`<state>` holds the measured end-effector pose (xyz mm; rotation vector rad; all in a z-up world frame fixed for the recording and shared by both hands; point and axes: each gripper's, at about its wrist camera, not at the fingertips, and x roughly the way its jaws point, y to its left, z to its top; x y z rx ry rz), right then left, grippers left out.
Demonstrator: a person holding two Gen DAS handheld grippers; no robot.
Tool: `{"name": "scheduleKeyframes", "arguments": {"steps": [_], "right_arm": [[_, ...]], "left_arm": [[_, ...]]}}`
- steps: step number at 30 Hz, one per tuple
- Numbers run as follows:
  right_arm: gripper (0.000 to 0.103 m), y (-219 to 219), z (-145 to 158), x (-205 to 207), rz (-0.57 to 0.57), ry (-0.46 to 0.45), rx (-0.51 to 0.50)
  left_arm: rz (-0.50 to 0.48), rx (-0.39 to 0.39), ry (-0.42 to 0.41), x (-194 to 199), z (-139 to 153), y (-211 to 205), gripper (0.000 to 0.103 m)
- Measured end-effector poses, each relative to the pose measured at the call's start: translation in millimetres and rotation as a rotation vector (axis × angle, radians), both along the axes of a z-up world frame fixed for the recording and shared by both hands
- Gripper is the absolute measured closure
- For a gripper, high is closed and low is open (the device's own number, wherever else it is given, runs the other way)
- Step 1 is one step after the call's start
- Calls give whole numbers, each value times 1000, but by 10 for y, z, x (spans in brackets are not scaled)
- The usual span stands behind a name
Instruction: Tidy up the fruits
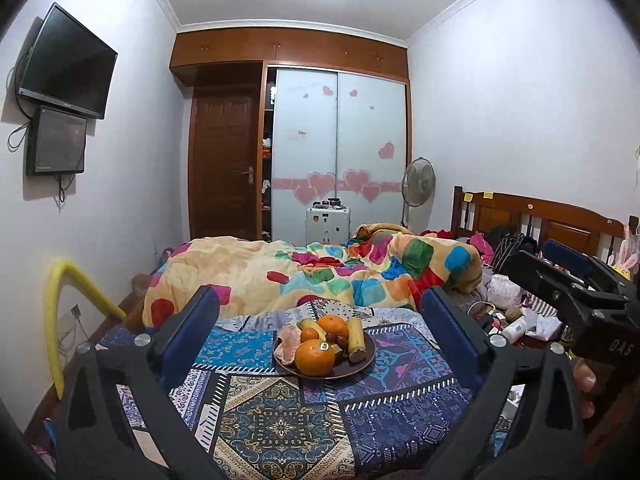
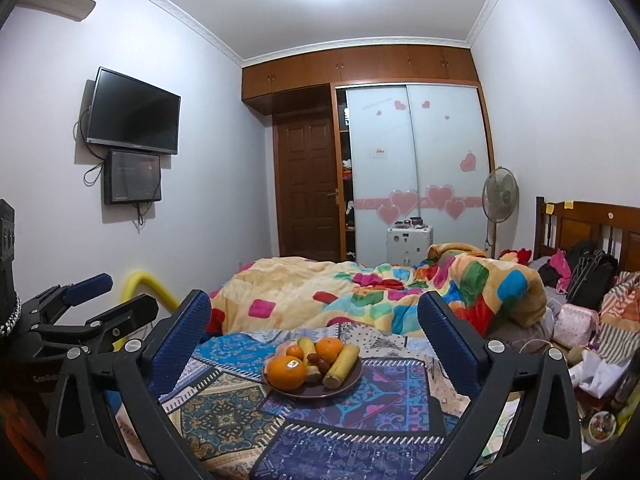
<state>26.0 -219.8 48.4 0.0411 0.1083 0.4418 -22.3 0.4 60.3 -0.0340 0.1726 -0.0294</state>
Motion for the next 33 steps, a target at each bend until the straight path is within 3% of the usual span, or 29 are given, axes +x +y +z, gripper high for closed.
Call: {"name": "scheduleKeyframes", "arguments": {"steps": [33], "right_arm": [[0, 36, -49, 4, 5, 18, -8]], "left_arm": [[-12, -7, 17, 65, -45, 1, 0]]}}
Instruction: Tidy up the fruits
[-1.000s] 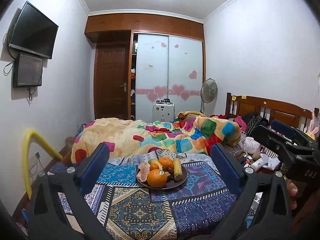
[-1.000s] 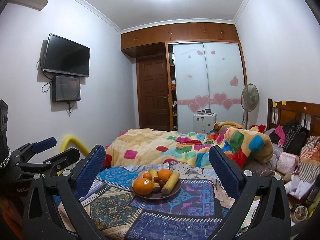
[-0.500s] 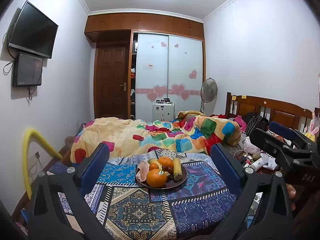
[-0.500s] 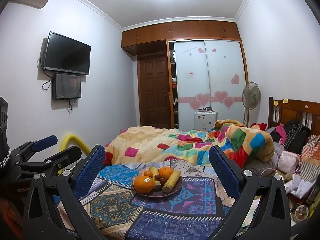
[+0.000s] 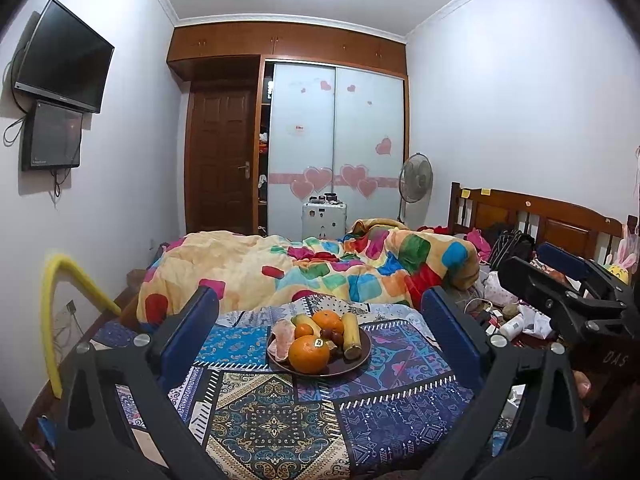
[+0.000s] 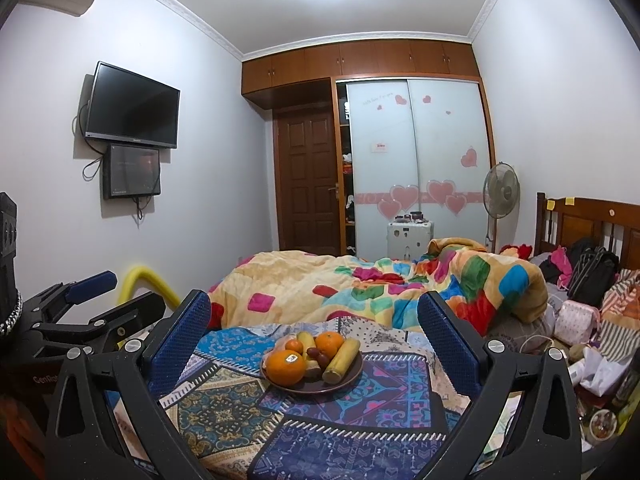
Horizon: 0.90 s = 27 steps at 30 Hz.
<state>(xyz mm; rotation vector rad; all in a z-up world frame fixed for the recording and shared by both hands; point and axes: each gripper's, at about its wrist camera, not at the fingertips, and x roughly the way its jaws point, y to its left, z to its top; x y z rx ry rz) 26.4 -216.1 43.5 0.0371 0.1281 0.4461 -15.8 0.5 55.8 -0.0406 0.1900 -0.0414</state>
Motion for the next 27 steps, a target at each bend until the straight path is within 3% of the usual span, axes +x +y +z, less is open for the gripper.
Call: {"name": "scheduleKeyframes", "arguments": {"steps": [27], "right_arm": [[0, -16, -62, 28, 1, 7, 1]], "left_arm": [[-25, -17, 0, 47, 8, -27, 0]]}}
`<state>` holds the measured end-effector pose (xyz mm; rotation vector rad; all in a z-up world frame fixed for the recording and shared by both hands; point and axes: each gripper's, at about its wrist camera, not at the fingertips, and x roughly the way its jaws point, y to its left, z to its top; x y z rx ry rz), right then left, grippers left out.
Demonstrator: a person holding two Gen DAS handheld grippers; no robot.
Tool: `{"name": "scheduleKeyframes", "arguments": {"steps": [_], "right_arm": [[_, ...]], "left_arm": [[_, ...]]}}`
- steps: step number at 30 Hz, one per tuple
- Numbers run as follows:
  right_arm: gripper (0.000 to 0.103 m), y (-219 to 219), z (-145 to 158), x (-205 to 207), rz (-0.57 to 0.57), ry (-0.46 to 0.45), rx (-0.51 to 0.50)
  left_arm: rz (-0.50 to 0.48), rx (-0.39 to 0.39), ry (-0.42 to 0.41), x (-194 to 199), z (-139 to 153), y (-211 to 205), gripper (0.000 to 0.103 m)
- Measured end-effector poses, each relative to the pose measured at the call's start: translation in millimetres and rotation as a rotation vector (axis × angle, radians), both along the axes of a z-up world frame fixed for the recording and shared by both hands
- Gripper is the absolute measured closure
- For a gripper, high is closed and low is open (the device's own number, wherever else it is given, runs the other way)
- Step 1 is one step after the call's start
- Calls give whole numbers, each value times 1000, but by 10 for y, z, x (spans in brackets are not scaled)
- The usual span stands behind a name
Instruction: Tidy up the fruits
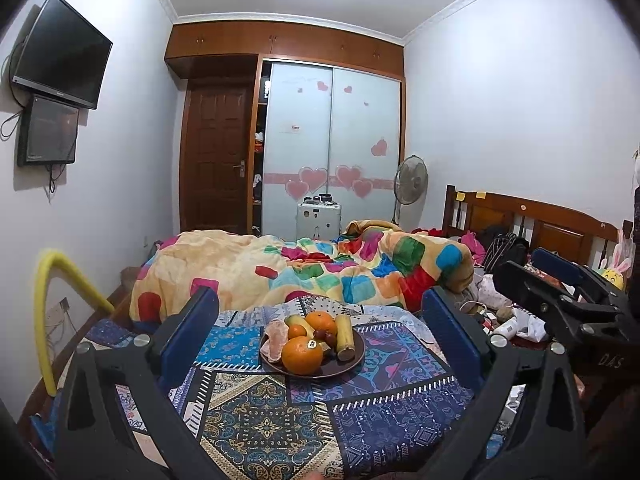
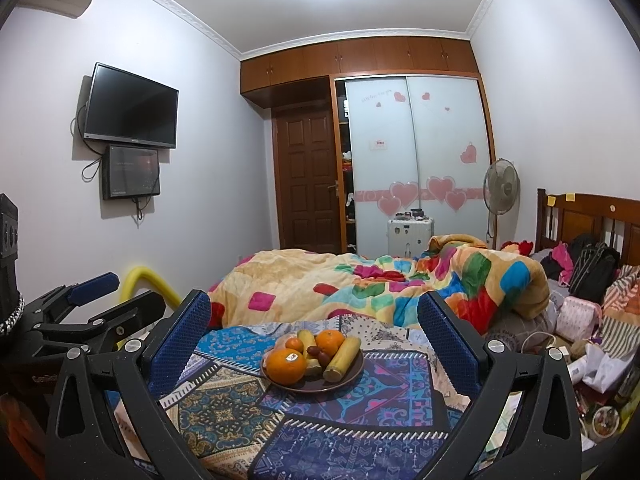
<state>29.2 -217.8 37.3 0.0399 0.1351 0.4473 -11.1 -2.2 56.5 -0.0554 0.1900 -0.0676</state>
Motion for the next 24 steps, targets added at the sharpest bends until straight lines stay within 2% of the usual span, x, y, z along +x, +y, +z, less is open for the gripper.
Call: {"name": "scheduleKeyframes", "arguments": {"steps": [24], "right_arm": [[0, 2, 6, -29, 7, 7, 0]], "left_arm": [[16, 23, -3, -63, -41, -51, 0]]}}
